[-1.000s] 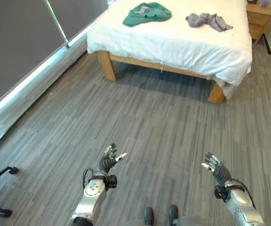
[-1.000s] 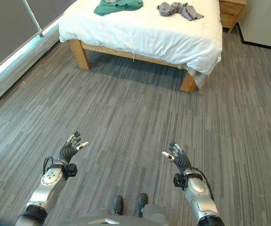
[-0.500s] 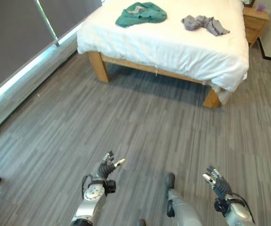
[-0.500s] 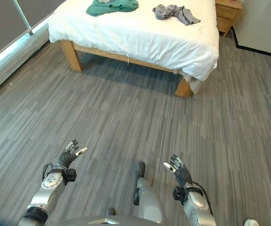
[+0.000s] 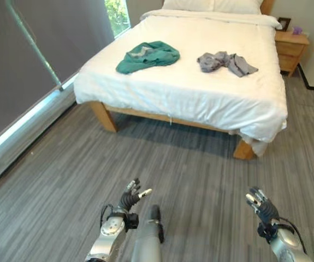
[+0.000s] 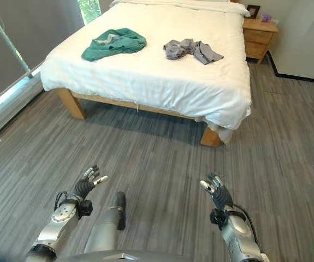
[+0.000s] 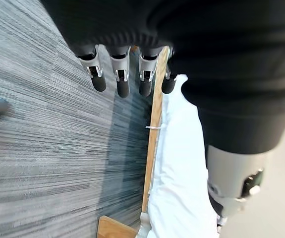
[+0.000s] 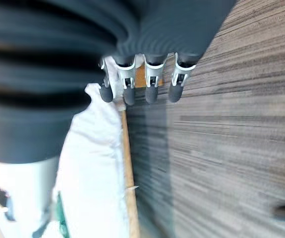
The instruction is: Pick up bed clothes into laundry basket.
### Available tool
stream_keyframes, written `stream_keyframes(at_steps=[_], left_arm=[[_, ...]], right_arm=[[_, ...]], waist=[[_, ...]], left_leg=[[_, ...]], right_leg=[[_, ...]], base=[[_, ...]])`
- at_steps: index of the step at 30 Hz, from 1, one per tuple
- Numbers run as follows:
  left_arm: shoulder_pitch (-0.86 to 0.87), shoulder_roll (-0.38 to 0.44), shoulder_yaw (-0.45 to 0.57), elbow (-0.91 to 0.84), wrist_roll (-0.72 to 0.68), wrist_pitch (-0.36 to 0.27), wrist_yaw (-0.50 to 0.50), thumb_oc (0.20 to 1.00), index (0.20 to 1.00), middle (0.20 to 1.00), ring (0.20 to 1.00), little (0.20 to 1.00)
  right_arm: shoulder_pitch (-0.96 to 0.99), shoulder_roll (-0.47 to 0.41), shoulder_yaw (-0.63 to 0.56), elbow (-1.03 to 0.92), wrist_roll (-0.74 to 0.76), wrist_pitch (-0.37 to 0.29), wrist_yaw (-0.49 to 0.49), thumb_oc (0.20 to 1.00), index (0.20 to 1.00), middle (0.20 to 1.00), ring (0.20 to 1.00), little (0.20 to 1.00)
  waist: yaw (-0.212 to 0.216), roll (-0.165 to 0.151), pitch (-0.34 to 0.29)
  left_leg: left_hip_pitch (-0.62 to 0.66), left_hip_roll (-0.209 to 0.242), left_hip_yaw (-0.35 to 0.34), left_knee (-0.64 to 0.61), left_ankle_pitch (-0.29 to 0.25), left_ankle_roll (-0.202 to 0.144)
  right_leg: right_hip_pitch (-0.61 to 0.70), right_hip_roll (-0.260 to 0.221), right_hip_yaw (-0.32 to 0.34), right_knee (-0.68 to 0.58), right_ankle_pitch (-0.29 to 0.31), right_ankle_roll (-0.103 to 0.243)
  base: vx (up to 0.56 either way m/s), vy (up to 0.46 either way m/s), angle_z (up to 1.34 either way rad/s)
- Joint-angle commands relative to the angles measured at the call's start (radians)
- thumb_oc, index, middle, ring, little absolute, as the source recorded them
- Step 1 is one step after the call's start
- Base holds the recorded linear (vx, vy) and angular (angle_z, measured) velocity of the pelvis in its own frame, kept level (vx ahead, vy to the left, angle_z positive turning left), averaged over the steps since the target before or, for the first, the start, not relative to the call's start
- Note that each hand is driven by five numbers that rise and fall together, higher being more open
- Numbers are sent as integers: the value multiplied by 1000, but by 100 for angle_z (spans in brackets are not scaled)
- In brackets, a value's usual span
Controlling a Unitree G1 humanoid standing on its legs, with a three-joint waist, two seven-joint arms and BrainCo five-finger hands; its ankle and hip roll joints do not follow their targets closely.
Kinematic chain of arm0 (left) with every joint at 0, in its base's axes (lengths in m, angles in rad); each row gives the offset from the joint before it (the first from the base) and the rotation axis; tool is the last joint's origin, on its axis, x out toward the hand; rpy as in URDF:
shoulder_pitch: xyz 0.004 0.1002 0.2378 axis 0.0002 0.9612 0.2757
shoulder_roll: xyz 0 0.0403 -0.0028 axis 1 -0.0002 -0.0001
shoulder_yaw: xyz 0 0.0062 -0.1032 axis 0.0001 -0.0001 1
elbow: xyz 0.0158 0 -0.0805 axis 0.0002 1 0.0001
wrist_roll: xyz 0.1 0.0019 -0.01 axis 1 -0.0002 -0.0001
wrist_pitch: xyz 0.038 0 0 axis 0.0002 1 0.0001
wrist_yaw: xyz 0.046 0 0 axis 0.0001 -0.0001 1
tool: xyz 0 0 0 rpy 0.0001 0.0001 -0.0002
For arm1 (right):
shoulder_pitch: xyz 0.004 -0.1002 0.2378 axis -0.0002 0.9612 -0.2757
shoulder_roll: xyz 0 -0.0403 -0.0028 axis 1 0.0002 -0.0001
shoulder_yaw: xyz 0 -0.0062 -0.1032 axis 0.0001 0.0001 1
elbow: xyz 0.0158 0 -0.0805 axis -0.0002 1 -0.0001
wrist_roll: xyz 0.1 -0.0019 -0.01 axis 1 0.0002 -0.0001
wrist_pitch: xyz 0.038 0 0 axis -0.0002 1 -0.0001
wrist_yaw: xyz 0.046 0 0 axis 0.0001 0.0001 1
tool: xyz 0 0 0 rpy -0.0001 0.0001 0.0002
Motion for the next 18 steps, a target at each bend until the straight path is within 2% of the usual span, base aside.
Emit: stream_keyframes(at_steps=[1, 3, 4, 5, 6, 7, 9, 10, 11, 13, 14, 17, 18], left_arm=[[-47, 21, 11, -69, 27, -43, -12, 1000, 1000, 1000, 1000, 1000], [-32, 20, 15, -71, 29, -48, -11, 1000, 1000, 1000, 1000, 1000], [-32, 19, 14, -66, 25, -41, -7, 1000, 1000, 1000, 1000, 1000], [-35, 23, 12, -69, 23, -41, -3, 1000, 1000, 1000, 1000, 1000], [-39, 28, 11, -78, 25, -38, 2, 1000, 1000, 1000, 1000, 1000], [-41, 37, 5, -94, 18, -34, 4, 1000, 1000, 1000, 1000, 1000], [-41, 38, 5, -95, 18, -33, 4, 1000, 1000, 1000, 1000, 1000], [-44, 49, 3, -100, 21, -31, -2, 1000, 1000, 1000, 1000, 1000], [-45, 56, 3, -100, 36, -27, 1, 1000, 1000, 1000, 1000, 1000], [-33, 63, 7, -108, 32, -25, -5, 1000, 1000, 1000, 1000, 1000], [-18, 66, 10, -113, 23, -27, -18, 1000, 1000, 1000, 1000, 1000], [-12, 69, 10, -109, 25, -28, -21, 1000, 1000, 1000, 1000, 1000], [-4, 67, 9, -99, 28, -29, -24, 1000, 1000, 1000, 1000, 1000]], right_arm=[[-29, -4, -67, -110, -47, -37, 29, 1000, 1000, 1000, 1000, 1000], [-36, 11, -63, -124, -56, -41, 29, 1000, 1000, 1000, 1000, 1000], [-61, 36, -51, -114, -54, -47, 8, 1000, 1000, 1000, 1000, 1000], [-74, 55, -43, -119, -36, -48, 6, 1000, 1000, 1000, 1000, 1000], [-87, 82, -34, -124, 17, -54, 11, 1000, 1000, 1000, 1000, 1000], [-95, 102, -16, -122, 36, -53, 18, 1000, 1000, 1000, 1000, 1000], [-96, 102, -15, -121, 36, -53, 18, 1000, 1000, 1000, 1000, 1000], [-97, 108, 2, -138, 11, -44, 11, 1000, 1000, 1000, 1000, 1000], [-95, 115, 5, -136, 11, -46, 6, 1000, 1000, 1000, 1000, 1000], [-85, 121, 2, -133, 9, -41, 6, 1000, 1000, 1000, 1000, 1000], [-74, 115, -10, -134, 1, -40, 10, 1000, 1000, 1000, 1000, 1000], [-68, 113, -15, -134, 1, -40, 10, 1000, 1000, 1000, 1000, 1000], [-56, 111, -28, -129, 1, -42, 6, 1000, 1000, 1000, 1000, 1000]], waist=[[43, 28, -16], [53, 17, -39], [61, -13, -57], [62, -18, -56], [62, -18, -48], [53, 8, -30], [54, 5, -27], [33, 34, -1], [27, 45, 0], [12, 46, 3], [-3, 49, 5], [-13, 48, 12], [-33, 38, 15]], left_leg=[[148, 75, 16, 27, 256, -49], [157, 62, 22, 62, 228, -24], [162, 35, 37, 113, 175, 14], [185, 29, 48, 113, 156, 33], [209, 21, 55, 104, 137, 59], [275, 21, 52, 78, 108, 89], [278, 19, 55, 76, 109, 90], [349, 19, 51, 54, 82, 112], [374, 25, 61, 46, 64, 118], [429, 15, 56, 27, 41, 117], [465, 14, 38, 6, 31, 108], [489, 17, 29, -6, 22, 101], [528, 12, -3, -22, -5, 86]], right_leg=[[-75, -73, 72, 12, 106, 27], [-64, -109, 76, 34, 100, 47], [-92, -164, 84, 148, 157, 84], [-133, -181, 88, 246, 207, 100], [-196, -189, 106, 384, 293, 118], [-292, -181, 98, 579, 419, 121], [-294, -184, 101, 587, 415, 122], [-374, -229, 27, 719, 428, 110], [-408, -252, -11, 730, 425, 107], [-450, -294, -66, 691, 385, 95], [-506, -274, -87, 584, 343, 88], [-505, -262, -89, 528, 330, 89], [-528, -219, -52, 350, 323, 95]], base=[[705, 135, -54], [637, 201, -29], [549, 233, -48], [487, 258, -53], [394, 296, -71], [294, 241, -38], [197, 169, -10], [334, 256, 35], [451, 291, 33], [459, 87, 4], [412, 0, 5], [304, -64, 43], [419, -136, 50]])
